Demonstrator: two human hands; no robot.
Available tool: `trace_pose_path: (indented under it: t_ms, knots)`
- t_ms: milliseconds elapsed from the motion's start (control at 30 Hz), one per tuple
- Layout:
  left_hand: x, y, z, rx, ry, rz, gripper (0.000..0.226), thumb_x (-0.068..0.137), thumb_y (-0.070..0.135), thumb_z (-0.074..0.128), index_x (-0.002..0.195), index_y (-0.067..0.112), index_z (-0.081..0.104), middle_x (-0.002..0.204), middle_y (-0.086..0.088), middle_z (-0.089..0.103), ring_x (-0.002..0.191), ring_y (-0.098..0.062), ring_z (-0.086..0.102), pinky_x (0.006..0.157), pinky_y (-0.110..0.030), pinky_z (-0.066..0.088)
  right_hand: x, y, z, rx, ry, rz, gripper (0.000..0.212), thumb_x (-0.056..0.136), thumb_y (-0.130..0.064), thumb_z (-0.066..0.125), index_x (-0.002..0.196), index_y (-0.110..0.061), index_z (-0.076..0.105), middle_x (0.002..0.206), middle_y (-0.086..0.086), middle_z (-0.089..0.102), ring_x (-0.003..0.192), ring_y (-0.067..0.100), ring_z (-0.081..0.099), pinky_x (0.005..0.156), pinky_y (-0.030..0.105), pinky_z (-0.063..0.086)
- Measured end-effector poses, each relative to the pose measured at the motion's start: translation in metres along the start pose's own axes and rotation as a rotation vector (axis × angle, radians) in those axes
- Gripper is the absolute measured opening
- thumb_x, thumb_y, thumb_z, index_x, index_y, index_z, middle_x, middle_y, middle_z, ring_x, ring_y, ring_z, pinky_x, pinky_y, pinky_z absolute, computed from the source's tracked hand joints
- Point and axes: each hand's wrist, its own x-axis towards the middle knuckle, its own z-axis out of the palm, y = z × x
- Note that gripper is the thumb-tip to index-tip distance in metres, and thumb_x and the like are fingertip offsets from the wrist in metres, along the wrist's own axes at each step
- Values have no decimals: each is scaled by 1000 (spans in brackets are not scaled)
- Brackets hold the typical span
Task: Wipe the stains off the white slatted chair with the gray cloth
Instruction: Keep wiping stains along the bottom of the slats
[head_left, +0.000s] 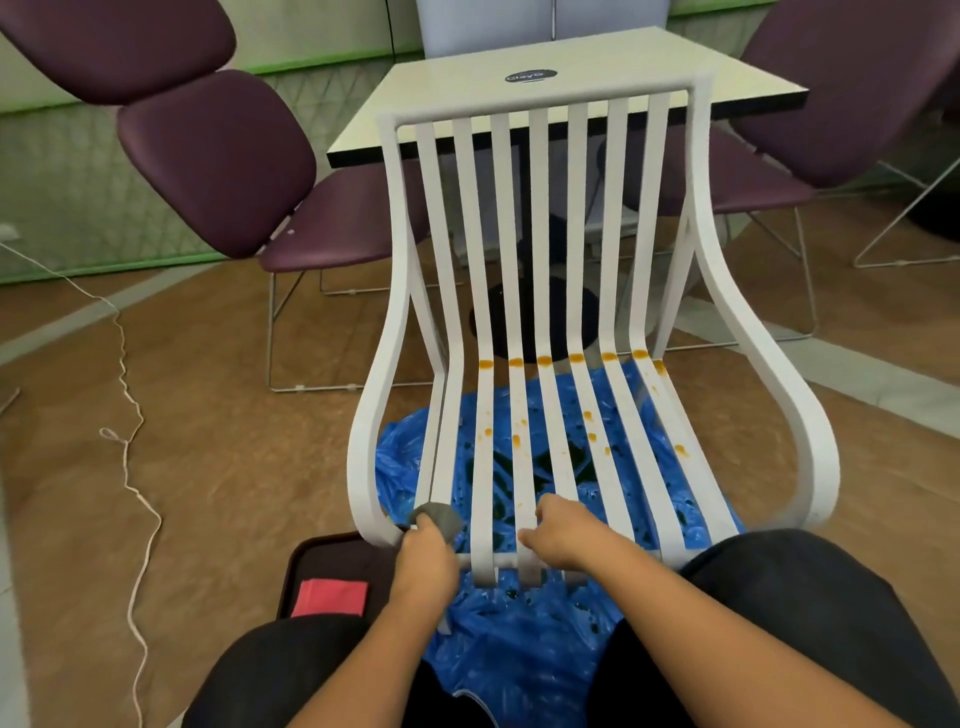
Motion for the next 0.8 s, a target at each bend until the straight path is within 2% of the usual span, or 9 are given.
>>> trace_pose_path:
  t_ms: [100, 200, 300, 367, 467, 533, 633, 733, 800]
  knots:
    - [-7, 2, -14, -23, 57, 15, 35, 99, 9, 43, 133, 4, 47, 119, -18, 60, 102, -31, 62, 85, -38, 52, -7, 8, -14, 63, 49, -13, 22, 101, -29, 54, 115, -13, 53, 86, 1, 52, 65, 14, 46, 55, 26, 38]
    - [-16, 7, -31, -110, 148, 18, 24, 102, 16, 39, 120, 11, 54, 105, -11, 61, 84, -24, 59, 77, -38, 52, -8, 15, -22, 129, 91, -17, 23, 101, -29, 53, 116, -12, 56, 90, 5, 57, 68, 16, 48, 58, 27, 41]
    - [-30, 19, -50, -513, 170, 46, 23, 105, 28, 40, 108, 17, 61, 93, -11, 67, 74, -23, 66, 71, -41, 58, -8, 15, -23, 319, 88, -78, 23, 102, -28, 52, 100, -7, 62, 88, 10, 57, 74, 21, 53, 69, 34, 49]
    - [-41, 33, -62, -960, 76, -9, 21, 106, 28, 46, 107, 20, 65, 98, -12, 72, 82, -24, 71, 72, -38, 58, -10, 10, -20, 498, 32, -99, 33, 103, -32, 51, 106, -1, 62, 93, 11, 59, 76, 20, 58, 70, 32, 48]
    - [-54, 50, -72, -1475, -233, -128, 25, 103, 29, 53, 115, 12, 66, 110, -14, 74, 102, -32, 71, 85, -45, 56, -11, 5, -17, 726, -92, -84, 42, 99, -49, 54, 115, -11, 63, 112, 10, 67, 95, 28, 68, 85, 37, 57]
    - [-63, 57, -75, -1609, -390, -130, 35, 101, 32, 54, 122, 6, 65, 116, -17, 72, 109, -35, 69, 91, -48, 54, -12, 1, -16, 883, -203, -47, 56, 92, -60, 58, 119, -11, 63, 119, 15, 68, 111, 36, 66, 97, 46, 54]
    - [-69, 63, -75, -1742, -500, -98, 40, 98, 29, 58, 128, 3, 63, 123, -23, 68, 116, -40, 65, 98, -53, 51, -11, -4, -11, 1159, -346, -67, 78, 80, -73, 64, 129, -12, 63, 125, 17, 68, 117, 40, 64, 104, 52, 49]
    - [-66, 61, -68, -1799, -553, -81, 45, 96, 26, 62, 134, 1, 59, 129, -25, 64, 121, -42, 61, 104, -56, 46, -15, -5, -4, 1415, -437, -126, 80, 83, -73, 60, 136, -13, 60, 134, 19, 63, 124, 39, 59, 111, 59, 39]
    - [-63, 59, -63, -1768, -550, -104, 45, 96, 23, 64, 134, 0, 58, 129, -25, 64, 121, -42, 61, 105, -55, 46, -19, -6, 0, 1533, -482, -140, 78, 86, -68, 60, 134, -7, 62, 136, 22, 60, 126, 40, 58, 114, 59, 36]
